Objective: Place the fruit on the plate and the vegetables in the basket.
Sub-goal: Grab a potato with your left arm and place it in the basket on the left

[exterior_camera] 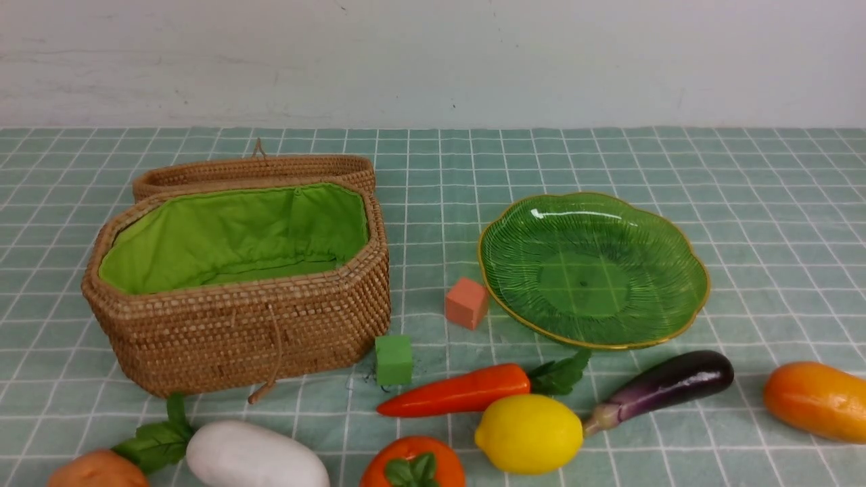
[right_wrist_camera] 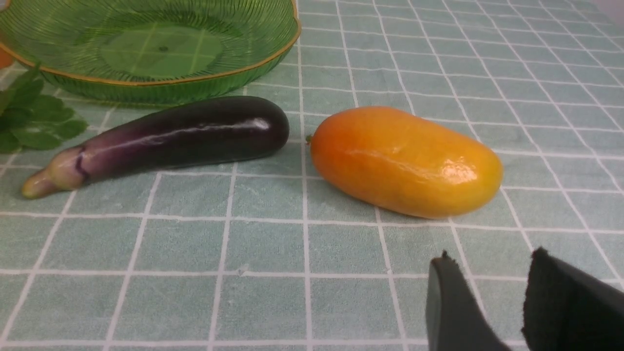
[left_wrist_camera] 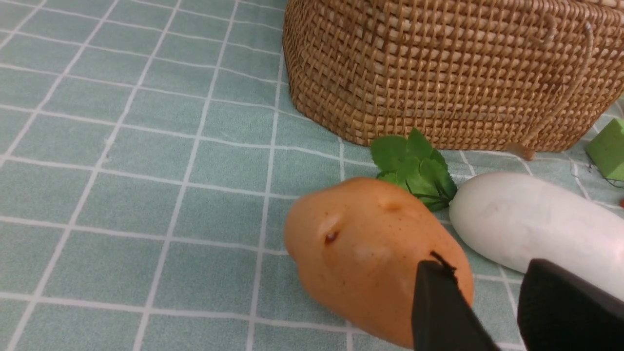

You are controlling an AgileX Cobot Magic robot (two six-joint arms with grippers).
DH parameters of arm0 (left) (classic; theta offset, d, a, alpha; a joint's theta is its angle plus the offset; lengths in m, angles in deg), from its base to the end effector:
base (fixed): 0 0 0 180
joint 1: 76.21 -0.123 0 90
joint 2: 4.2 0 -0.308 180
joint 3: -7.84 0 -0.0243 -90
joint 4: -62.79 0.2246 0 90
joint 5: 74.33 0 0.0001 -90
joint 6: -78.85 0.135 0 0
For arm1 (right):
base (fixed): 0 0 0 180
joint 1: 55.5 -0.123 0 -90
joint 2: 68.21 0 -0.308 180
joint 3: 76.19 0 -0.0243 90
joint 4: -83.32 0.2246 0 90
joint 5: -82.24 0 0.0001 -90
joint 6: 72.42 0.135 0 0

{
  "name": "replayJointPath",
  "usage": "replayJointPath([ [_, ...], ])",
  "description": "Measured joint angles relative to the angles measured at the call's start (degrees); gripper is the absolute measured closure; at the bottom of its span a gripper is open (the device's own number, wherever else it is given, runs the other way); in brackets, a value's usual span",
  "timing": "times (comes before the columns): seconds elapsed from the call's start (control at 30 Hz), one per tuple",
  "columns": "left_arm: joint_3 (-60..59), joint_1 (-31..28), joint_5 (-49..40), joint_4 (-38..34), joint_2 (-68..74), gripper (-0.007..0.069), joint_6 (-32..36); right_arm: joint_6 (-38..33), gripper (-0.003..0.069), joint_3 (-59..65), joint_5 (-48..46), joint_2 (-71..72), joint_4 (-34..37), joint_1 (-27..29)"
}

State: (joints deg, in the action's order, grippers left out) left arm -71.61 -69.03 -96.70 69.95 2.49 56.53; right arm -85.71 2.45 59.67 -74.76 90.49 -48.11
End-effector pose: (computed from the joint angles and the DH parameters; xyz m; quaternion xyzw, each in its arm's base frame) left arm 0.0450 0.0008 0.1557 -0.0740 0.8073 -0.0972 0.5773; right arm 0.0447 0.0007 0.1603 -0.0090 0.8068 -0.0530 0.5884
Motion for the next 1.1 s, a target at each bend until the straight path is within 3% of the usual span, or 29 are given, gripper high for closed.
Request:
replayJointPath([
  [0.7,0.0,0.0,1.77,0.02,0.0,0.0386,-0.35,0.0,0.0418,0.0,0.0,0.0,0.0,0.0],
  [1.0,-0.11,0.0,28.87,-13.58,0.0,0.0386,-16.83,0.0,0.0418,0.0,0.0,0.0,0.0,0.0],
  [1.1,-0.11,0.0,35.4,-14.89,0.0,0.0386,-17.66,0.0,0.0418,0.0,0.0,0.0,0.0,0.0],
])
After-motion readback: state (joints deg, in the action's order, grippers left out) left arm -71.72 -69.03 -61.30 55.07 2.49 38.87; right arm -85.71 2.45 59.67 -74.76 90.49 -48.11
